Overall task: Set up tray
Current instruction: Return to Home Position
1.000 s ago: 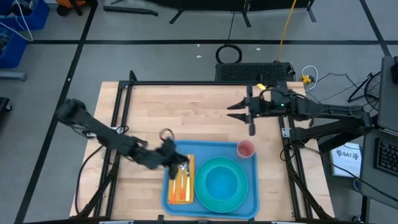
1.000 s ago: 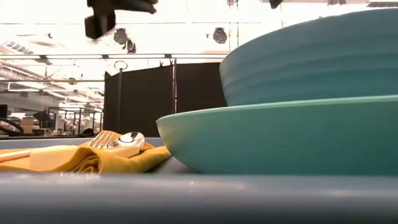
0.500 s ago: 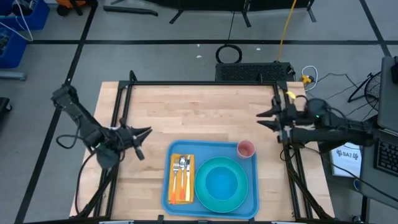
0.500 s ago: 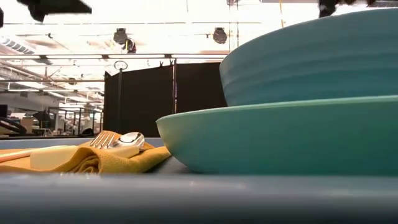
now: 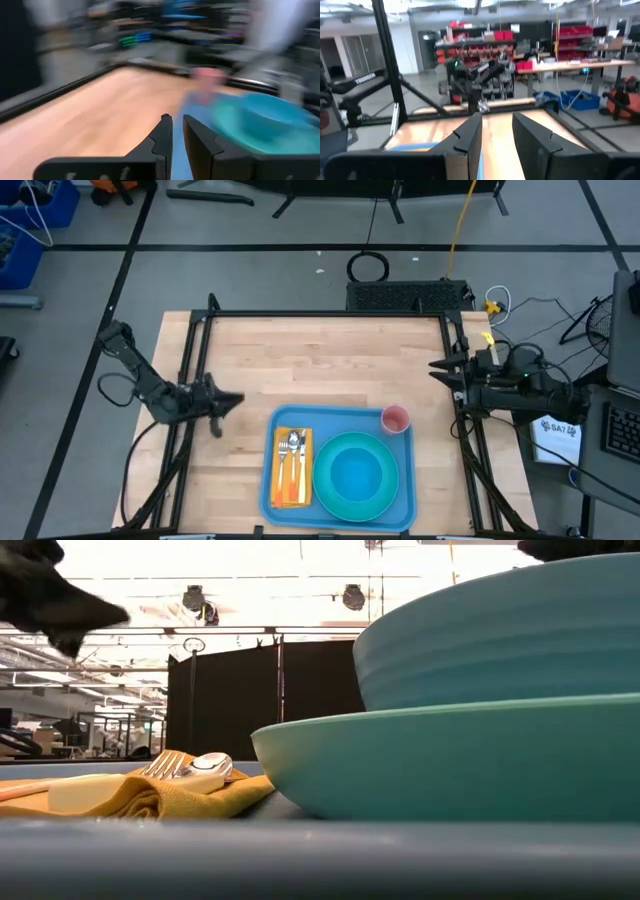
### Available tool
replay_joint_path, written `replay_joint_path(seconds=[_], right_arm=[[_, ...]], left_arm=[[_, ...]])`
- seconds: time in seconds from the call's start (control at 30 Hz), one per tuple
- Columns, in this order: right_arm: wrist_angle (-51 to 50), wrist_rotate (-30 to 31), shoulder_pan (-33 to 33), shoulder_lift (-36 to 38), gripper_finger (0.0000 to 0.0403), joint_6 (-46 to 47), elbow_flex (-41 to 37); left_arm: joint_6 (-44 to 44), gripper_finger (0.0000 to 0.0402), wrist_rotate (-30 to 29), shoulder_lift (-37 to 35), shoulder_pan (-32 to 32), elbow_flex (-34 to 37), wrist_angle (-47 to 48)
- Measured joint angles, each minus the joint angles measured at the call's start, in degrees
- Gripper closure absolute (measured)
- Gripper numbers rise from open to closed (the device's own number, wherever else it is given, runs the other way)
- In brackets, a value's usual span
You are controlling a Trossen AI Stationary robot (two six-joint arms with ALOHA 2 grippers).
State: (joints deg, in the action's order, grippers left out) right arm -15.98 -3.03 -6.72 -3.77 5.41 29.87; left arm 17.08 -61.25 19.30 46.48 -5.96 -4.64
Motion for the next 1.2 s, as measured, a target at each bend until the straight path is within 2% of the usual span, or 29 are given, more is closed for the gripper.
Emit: replay_joint_path(seconds=[0.1, 0.2, 0.3, 0.43, 0.5, 0.67, 0.8, 0.87, 1.0, 1.1, 1.2], right_arm=[[-1.0, -0.1, 0.0, 0.0, 0.0303, 0.1, 0.0], [-1.3, -0.1, 0.0, 0.0, 0.0303, 0.9, 0.0], [-3.6, -1.6, 0.0, 0.3, 0.0303, 1.4, 0.0], [-5.6, -3.8, 0.0, 2.2, 0.0303, 1.9, 0.0], [-5.8, -4.5, 0.0, 3.7, 0.0303, 1.8, 0.0], [-7.8, -4.5, 0.0, 3.4, 0.0303, -0.3, -0.1], [-10.1, -3.0, 0.0, 3.6, 0.0303, -0.2, -2.0], [-6.2, -3.0, 0.0, 3.5, 0.0303, -0.8, -3.9], [8.1, -0.8, 0.0, 3.5, 0.0303, -2.4, -12.2], [21.3, 1.6, 0.0, 3.3, 0.0303, -2.4, -19.3], [27.9, 1.5, -0.4, 3.3, 0.0303, -1.8, -25.3]], left_arm=[[-14.6, 0.0355, 12.8, -3.7, -1.5, 2.9, -9.9], [-19.4, 0.0355, 16.2, -7.9, -3.9, 4.7, -10.5], [-19.0, 0.0355, 17.6, -11.8, -7.2, 5.4, -6.9], [-17.1, 0.0355, 27.6, -16.6, -13.3, 5.4, -0.8], [-16.7, 0.0355, 29.9, -18.6, -16.8, 5.3, 0.4], [-18.1, 0.0355, 38.3, -19.0, -26.2, 4.2, 2.1], [-14.7, 0.0355, 45.4, -19.0, -34.2, 4.2, 4.1], [-12.9, 0.0355, 50.1, -19.0, -37.8, 4.1, 5.0], [-12.0, 0.0355, 59.0, -19.0, -43.5, 4.2, 5.8], [-11.2, 0.0355, 59.9, -19.0, -46.6, 4.3, 5.9], [-10.6, 0.0355, 61.0, -18.9, -48.8, 4.4, 6.0]])
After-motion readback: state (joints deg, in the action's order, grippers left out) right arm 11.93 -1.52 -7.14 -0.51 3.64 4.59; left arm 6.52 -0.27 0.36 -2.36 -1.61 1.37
